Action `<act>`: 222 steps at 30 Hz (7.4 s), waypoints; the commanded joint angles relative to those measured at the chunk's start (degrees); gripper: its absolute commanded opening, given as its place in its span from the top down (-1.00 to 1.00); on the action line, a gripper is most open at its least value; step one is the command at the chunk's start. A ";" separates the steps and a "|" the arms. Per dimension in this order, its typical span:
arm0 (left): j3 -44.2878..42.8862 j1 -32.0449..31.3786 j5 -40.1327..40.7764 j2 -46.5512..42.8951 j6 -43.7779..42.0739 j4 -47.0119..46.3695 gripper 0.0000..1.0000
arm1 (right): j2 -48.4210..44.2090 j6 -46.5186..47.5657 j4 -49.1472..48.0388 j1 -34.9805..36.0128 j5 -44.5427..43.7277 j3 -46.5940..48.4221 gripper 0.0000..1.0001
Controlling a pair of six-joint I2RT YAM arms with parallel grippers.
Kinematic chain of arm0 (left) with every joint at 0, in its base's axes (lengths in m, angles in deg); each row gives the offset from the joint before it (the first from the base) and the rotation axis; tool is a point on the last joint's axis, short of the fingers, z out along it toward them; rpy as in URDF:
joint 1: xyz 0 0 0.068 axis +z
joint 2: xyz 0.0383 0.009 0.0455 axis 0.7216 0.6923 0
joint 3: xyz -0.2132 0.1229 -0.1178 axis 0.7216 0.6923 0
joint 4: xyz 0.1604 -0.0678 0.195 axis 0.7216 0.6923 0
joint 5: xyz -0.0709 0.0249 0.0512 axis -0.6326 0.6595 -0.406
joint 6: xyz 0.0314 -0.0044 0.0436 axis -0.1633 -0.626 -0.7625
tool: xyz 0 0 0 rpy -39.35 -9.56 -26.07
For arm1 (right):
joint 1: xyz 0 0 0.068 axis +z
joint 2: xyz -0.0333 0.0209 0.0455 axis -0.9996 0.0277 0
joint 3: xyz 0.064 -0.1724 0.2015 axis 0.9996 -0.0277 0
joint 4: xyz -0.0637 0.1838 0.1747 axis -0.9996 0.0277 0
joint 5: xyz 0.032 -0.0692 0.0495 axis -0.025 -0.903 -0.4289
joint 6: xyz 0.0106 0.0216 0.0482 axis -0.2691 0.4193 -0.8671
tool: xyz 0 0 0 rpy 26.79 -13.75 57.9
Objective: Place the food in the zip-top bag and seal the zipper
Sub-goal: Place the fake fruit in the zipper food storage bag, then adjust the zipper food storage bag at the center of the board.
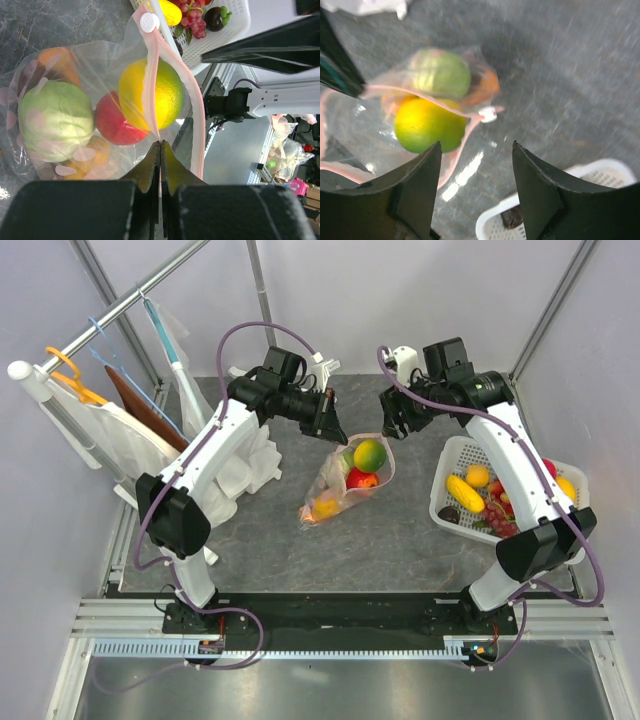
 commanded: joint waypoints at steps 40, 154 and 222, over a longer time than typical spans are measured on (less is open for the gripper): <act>-17.63 0.37 4.62 -1.74 -6.18 7.15 0.96 | -4.43 -20.30 -7.41 -8.12 26.20 4.13 1.00; 14.17 -8.07 12.27 -25.47 -45.91 -2.23 -1.00 | -27.20 21.78 -12.09 -2.14 20.76 -21.97 1.00; -6.21 -1.05 11.04 -6.50 -34.32 11.91 0.96 | -43.28 7.39 -15.33 -8.91 24.62 -42.78 -0.96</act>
